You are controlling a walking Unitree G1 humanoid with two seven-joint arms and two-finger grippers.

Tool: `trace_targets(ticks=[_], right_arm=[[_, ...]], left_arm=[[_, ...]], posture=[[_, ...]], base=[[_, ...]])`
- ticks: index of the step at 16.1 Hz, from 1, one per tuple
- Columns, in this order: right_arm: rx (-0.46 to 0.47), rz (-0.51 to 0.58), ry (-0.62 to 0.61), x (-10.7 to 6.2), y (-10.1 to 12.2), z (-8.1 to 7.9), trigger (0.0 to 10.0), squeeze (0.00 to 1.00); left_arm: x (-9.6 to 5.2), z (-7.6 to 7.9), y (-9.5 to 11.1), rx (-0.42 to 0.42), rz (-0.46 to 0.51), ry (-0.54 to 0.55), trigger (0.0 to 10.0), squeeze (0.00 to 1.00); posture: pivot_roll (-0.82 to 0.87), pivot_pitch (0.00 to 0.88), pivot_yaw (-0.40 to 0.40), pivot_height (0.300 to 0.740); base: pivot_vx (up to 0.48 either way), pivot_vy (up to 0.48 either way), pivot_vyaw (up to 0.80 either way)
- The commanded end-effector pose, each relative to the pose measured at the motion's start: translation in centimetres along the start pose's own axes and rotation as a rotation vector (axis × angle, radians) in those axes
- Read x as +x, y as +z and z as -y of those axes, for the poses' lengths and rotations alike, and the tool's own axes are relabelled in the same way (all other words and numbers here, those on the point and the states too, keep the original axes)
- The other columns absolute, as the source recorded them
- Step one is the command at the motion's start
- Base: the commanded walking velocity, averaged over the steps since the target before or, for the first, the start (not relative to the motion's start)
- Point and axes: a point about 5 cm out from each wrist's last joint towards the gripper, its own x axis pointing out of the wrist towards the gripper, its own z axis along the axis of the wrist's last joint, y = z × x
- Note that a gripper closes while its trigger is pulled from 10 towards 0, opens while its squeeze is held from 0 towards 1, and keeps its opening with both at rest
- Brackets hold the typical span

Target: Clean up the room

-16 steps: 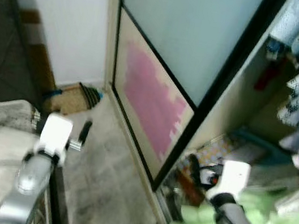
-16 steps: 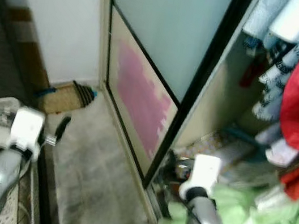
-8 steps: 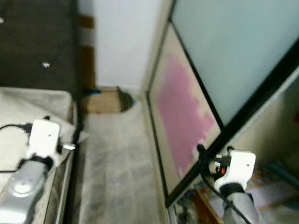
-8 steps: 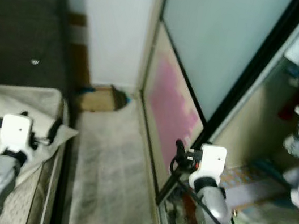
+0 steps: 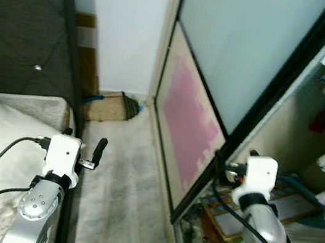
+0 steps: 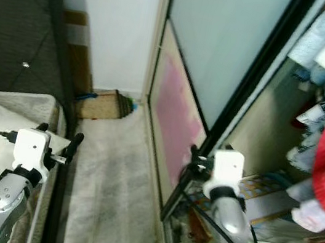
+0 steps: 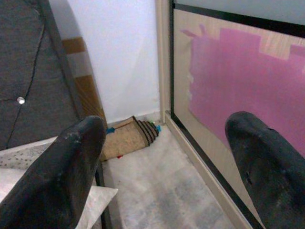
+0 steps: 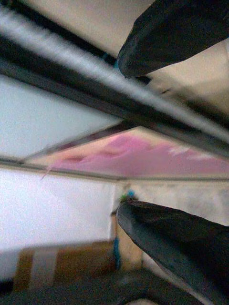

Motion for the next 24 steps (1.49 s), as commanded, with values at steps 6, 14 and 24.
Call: trace_targets(ticks=[6,14,24], right_arm=[[0.012,0.026,0.030,-0.43,1.22,0.06,10.0,0.00],[0.035,0.017,0.057,-0.55,1.09,-0.55,10.0,0.00],[0.025,0.015,0.067,-0.59,0.97,-0.57,10.0,0.00]], left_arm=[[0.05,-0.86,0.53,-0.039,-0.028,0.057,10.0,0.00],[-0.52,-0.32,0.60,-0.051,-0.083,-0.012,10.0,0.00],[-0.70,-0.39,0.88,-0.052,-0.067,0.041,10.0,0.00]], posture=[[-0.01,0.000,-0.093,0.740],[0.01,0.000,-0.090,0.740],[0.01,0.000,-0.090,0.740]], base=[[0.000,0.000,0.37],[0.000,0.000,0.80],[0.000,0.000,0.80]])
